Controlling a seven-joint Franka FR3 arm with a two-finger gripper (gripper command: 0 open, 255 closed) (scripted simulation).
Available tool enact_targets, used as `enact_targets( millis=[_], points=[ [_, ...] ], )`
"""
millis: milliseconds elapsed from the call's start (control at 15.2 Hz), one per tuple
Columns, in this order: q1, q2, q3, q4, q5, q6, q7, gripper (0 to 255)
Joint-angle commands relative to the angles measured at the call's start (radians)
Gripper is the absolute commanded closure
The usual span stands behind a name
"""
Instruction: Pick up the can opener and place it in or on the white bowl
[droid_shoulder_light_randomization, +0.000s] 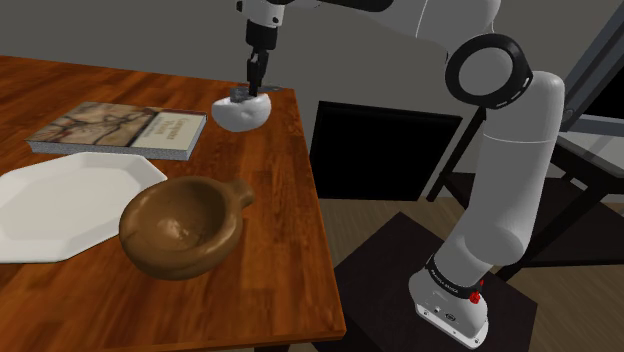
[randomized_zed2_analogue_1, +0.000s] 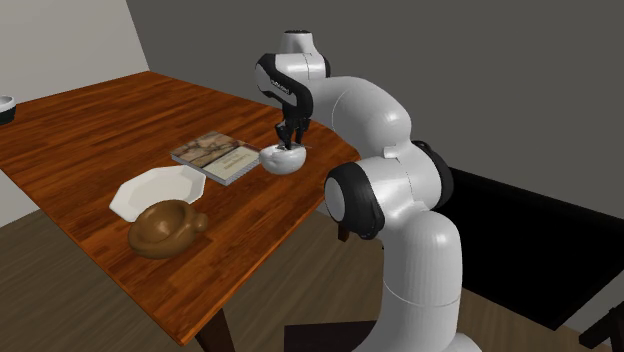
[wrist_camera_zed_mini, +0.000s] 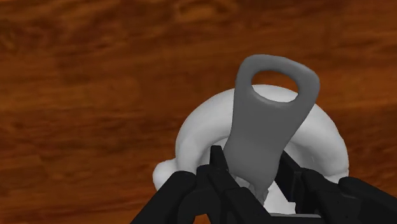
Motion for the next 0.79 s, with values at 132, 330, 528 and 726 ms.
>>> enact_targets(
  millis=[132,330,528,726],
  points=[
    [0.001,0.001,0.0,-0.001,0.0,0.001,0.001,0],
    [0.0,0.001,0.0,-0.001,0.0,0.0,0.0,0],
    [0.009,0.035,0.0,0.154,-0.008,-0.121,0.002,0],
    [0.014,0.05,0.0,0.204,-0.011,-0.157,0.003,0]
  ],
)
